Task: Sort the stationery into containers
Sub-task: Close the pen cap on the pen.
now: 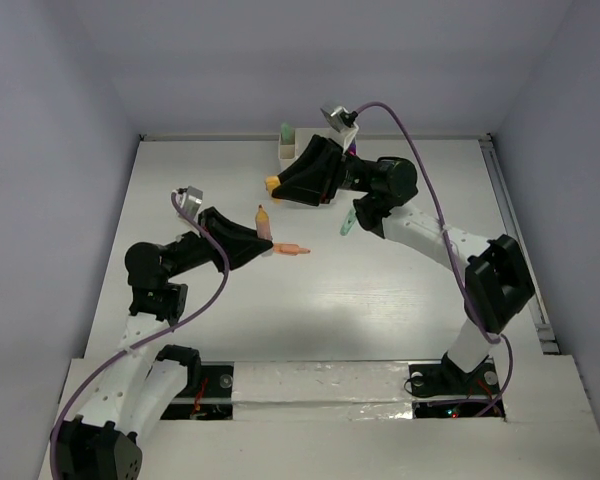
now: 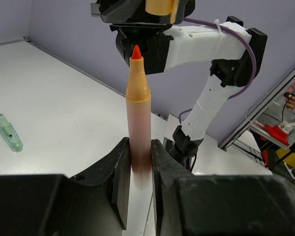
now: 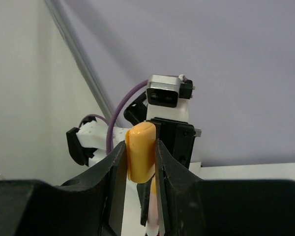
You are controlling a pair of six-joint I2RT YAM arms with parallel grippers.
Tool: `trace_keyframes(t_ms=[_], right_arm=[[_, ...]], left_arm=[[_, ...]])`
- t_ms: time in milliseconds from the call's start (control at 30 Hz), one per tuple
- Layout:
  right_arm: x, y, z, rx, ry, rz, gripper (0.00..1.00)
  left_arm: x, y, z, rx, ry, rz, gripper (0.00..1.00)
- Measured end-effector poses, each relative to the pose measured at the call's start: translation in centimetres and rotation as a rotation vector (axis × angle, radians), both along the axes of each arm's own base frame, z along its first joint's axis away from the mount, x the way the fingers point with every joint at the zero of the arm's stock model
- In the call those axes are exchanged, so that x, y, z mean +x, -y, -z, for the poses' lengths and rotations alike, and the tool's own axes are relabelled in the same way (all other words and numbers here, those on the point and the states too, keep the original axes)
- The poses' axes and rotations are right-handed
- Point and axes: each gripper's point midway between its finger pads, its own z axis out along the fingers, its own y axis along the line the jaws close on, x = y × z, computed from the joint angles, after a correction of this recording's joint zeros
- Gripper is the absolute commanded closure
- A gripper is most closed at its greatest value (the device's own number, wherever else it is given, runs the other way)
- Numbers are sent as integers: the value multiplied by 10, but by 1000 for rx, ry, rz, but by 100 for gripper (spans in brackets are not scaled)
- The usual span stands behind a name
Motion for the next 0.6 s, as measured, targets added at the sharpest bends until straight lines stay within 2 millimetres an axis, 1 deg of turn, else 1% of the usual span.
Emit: trace_keyframes(t_ms=[133, 400, 600], right_arm=[[-6, -3, -4, 14, -8, -32, 100], [-4, -21, 13, -15, -84, -83, 100], [-5, -23, 4, -3, -99, -100, 100]], left_arm=[[1, 0, -4, -16, -1, -10, 100], [6, 2, -5, -32, -7, -19, 100], [6, 3, -5, -33, -11, -15, 100]])
